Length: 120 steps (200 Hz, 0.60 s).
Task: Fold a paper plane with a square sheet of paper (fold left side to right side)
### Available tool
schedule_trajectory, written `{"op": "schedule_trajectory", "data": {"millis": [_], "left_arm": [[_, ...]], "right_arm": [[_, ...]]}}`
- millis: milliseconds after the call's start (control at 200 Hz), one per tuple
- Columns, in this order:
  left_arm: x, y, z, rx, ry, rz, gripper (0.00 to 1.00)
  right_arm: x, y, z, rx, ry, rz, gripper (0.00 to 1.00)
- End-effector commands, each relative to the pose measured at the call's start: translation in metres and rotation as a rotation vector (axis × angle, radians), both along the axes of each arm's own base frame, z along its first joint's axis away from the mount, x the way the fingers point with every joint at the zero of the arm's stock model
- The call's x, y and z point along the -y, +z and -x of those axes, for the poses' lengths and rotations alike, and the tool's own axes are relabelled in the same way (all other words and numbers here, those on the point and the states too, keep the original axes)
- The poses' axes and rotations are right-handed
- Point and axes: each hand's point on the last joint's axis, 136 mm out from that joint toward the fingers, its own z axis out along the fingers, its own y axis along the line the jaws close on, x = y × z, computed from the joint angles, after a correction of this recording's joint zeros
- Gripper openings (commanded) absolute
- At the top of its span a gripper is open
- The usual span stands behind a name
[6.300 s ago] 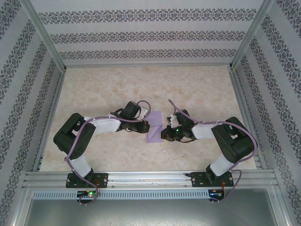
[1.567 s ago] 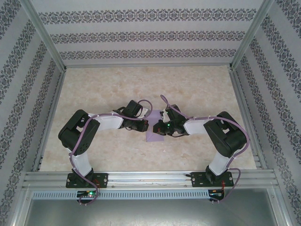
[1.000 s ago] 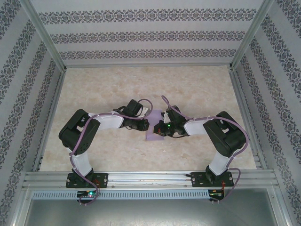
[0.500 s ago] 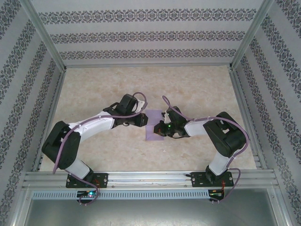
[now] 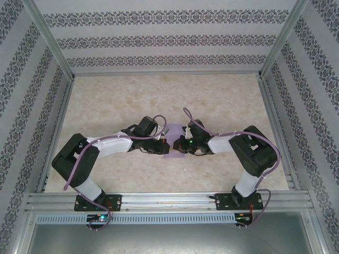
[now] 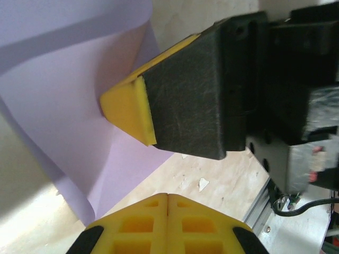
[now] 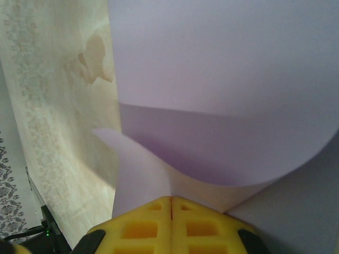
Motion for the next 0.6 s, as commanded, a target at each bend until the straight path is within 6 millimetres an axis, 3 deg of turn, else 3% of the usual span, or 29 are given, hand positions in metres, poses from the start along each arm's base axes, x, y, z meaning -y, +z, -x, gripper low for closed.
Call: {"op": "schedule_trajectory", "data": {"millis": [0, 290, 595], "left_arm": [[0.013, -0.001, 0.002, -0.013, -0.023, 0.034, 0.02], [0.009, -0.025, 0.001, -0.013, -0.022, -0.036, 0.01], [0.007, -0.033, -0.005, 0.003, -0.009, -0.074, 0.0]], "right_arm": [[0.019, -0.031, 0.019, -0.1, -0.026, 0.098, 0.0], [0.02, -0.035, 0.021, -0.111, -0.022, 0.107, 0.0], [0.021, -0.037, 0.021, -0.113, -0.018, 0.111, 0.0]]}}
